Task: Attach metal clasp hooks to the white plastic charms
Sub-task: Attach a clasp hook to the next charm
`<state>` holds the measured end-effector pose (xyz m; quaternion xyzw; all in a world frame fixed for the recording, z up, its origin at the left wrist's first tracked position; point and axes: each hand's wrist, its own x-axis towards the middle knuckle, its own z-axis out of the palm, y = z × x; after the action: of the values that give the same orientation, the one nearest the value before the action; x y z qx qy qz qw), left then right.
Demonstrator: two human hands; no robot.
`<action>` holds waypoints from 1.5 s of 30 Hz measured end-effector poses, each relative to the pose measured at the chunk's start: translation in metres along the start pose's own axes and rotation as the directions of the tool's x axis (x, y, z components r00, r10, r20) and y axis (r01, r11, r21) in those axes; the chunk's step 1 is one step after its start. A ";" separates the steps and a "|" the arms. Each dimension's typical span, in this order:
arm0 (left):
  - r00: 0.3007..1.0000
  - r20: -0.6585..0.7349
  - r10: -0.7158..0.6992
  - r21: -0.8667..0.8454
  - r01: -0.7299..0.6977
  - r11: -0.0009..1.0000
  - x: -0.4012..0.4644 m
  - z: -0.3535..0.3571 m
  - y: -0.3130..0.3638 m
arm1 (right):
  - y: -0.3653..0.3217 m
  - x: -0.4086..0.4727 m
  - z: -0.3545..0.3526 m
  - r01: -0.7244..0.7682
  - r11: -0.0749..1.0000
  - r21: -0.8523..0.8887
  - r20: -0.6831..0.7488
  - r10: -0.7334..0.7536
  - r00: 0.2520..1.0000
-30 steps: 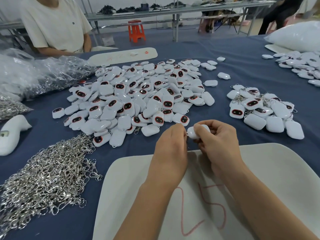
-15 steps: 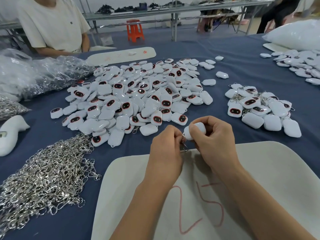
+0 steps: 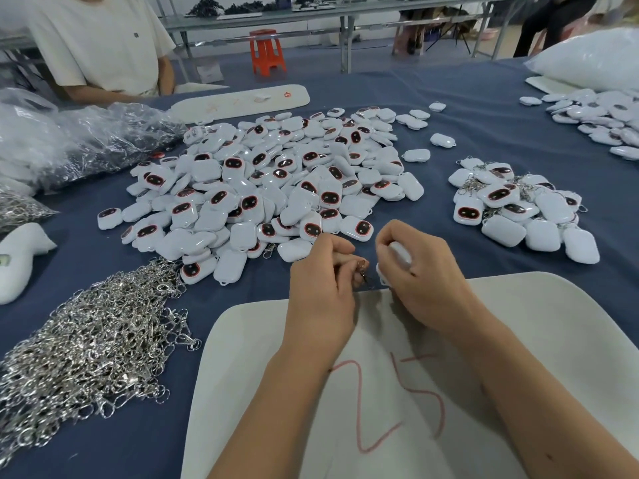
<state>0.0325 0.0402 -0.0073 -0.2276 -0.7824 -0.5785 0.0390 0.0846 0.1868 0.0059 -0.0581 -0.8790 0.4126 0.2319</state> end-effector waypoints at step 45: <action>0.997 -0.005 -0.083 -0.138 0.082 0.987 0.006 -0.011 0.004 | 0.000 -0.001 0.005 0.089 0.992 0.095 -0.052 -0.084 0.995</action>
<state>0.0268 0.0323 0.0018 -0.1941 -0.7492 -0.6332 0.0034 0.0833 0.1829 0.0032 -0.0187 -0.8538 0.4427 0.2733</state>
